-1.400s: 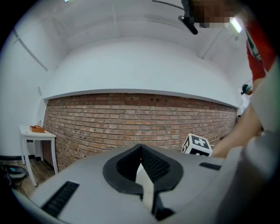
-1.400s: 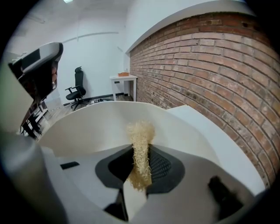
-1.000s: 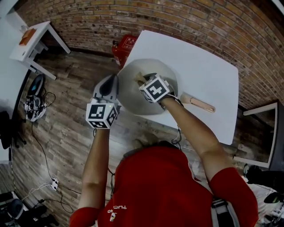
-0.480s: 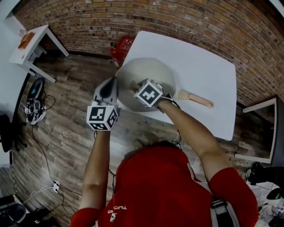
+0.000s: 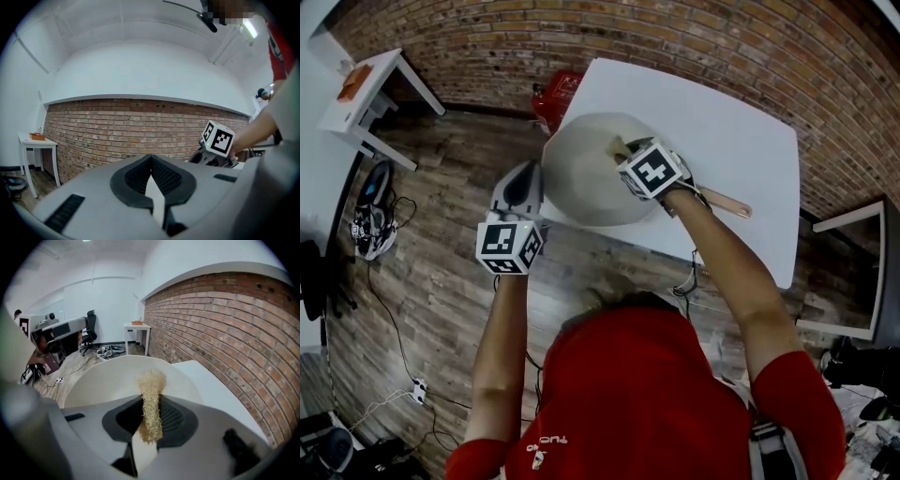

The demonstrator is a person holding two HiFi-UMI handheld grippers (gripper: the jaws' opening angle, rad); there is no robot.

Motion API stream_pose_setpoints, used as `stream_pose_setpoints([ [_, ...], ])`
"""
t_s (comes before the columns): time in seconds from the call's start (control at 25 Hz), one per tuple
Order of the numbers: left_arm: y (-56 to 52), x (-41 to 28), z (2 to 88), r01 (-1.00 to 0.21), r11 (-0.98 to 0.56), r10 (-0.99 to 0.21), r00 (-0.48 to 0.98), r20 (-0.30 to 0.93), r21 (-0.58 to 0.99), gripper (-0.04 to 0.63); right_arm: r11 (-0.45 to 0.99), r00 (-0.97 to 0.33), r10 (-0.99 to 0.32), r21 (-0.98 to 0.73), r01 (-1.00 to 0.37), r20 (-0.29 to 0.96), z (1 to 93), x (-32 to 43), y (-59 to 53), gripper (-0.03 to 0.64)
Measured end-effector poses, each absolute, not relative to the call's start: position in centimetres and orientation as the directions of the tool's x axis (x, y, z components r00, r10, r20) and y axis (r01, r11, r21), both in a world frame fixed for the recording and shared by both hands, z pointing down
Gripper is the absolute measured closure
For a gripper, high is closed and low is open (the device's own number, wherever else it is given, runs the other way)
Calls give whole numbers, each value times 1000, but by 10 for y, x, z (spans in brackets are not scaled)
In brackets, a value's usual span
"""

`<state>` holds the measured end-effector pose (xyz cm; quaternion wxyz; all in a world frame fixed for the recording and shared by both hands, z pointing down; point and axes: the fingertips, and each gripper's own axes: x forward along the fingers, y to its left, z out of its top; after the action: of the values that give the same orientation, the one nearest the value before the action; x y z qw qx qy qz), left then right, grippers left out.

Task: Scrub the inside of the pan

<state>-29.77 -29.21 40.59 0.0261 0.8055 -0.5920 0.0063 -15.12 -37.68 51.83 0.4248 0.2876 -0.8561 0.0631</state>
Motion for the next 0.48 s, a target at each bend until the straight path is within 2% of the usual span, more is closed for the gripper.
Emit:
stream_pose_setpoints([
  [0.28,-294,-289,406,-945,-325,-945,326,31,42,583,879,-585,-379,81,-470,717,492,-178,-326,529],
  [0.48,-298,-280,405,-939,-342,-939,344,31,45,583,911,-609,-314,51,-410,728,499,-201,-293,529],
])
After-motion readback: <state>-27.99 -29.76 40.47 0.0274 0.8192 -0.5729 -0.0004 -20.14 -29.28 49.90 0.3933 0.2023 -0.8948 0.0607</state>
